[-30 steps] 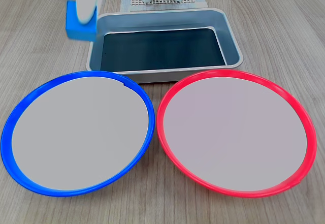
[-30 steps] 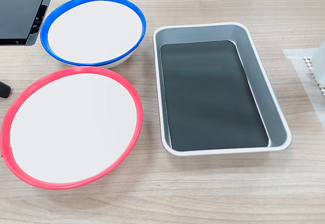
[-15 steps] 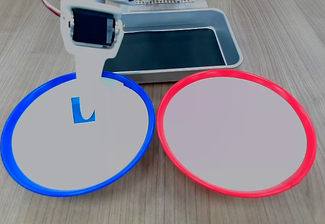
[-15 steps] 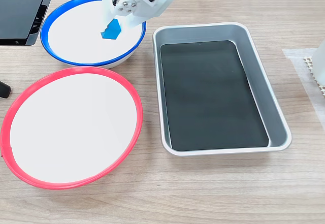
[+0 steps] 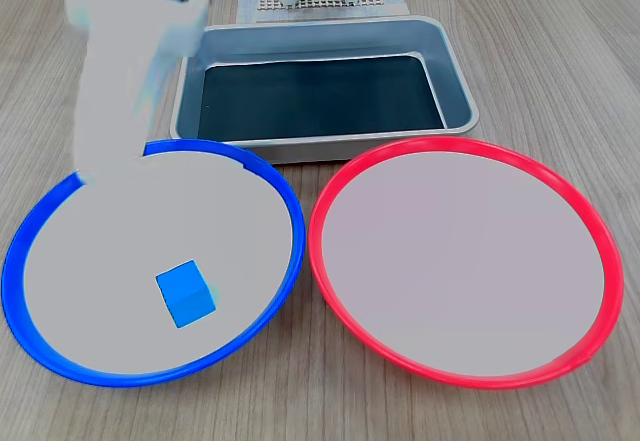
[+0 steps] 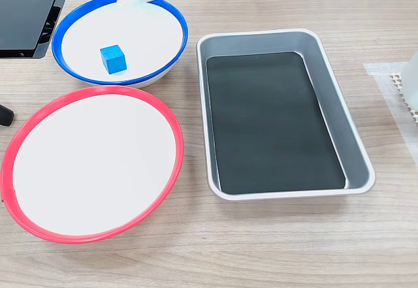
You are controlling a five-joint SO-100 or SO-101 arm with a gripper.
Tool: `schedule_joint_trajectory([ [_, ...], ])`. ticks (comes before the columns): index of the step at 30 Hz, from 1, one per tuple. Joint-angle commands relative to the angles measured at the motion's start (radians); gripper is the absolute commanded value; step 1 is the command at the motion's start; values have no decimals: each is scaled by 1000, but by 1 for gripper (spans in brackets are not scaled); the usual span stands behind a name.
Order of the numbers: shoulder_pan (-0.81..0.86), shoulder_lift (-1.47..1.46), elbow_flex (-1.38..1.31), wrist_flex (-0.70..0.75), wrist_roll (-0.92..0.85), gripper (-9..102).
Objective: Move a blue block from tray to blue dish
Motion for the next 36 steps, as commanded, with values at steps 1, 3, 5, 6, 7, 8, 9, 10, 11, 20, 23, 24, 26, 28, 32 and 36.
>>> schedule_joint_trajectory([
  [1, -11, 238, 92, -167, 272, 23],
  [3, -28, 367, 160, -219, 494, 5],
  [5, -69, 492, 212, -216, 612, 0],
  [6, -83, 535, 229, -216, 675, 0],
  [7, -95, 577, 245, -222, 727, 0],
  [8, -112, 623, 262, -218, 738, 0],
  [9, -127, 689, 295, -222, 762, 0],
  [10, -146, 738, 322, -213, 750, 0],
  [11, -179, 816, 367, -166, 696, 0],
  [20, -158, 1485, 1043, 100, 377, 0],
  [23, -155, 1568, 1180, 121, 364, 0],
  [24, -158, 1603, 1218, 132, 365, 0],
  [26, -166, 1681, 1284, 178, 367, 0],
  [28, -170, 1732, 1330, 222, 367, 0],
  [32, -167, 1795, 1361, 342, 368, 0],
  [36, -178, 1882, 1361, 525, 387, 0],
])
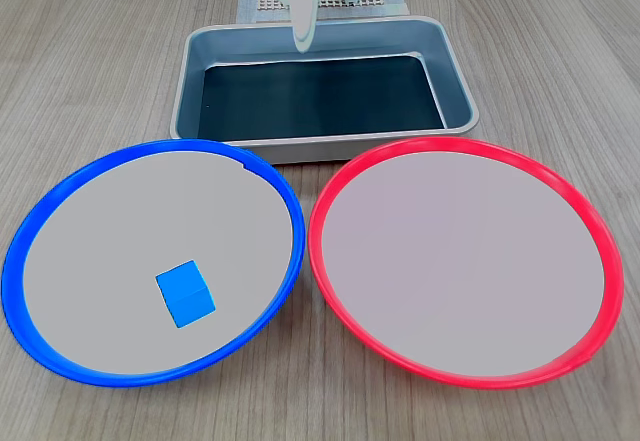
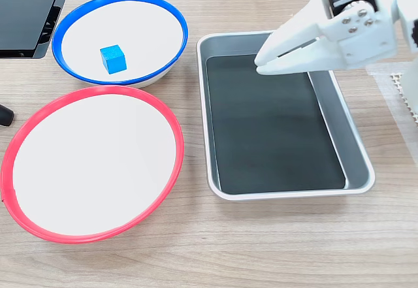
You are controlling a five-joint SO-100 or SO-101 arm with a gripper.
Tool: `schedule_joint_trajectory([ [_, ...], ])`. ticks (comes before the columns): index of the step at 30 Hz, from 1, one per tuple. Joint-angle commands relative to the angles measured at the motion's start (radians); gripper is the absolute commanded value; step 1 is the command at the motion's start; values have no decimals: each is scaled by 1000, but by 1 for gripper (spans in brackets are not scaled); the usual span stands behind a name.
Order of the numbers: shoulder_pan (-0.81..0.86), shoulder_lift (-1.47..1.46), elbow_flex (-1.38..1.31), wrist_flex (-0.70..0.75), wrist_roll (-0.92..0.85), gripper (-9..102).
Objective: Move a blue block from tray to blue dish
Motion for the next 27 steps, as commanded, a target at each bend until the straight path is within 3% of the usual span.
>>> schedule_joint_trajectory([
  [1, -12, 66, 2, 127, 18, 0],
  [27, -8, 77, 2, 163, 51, 0],
])
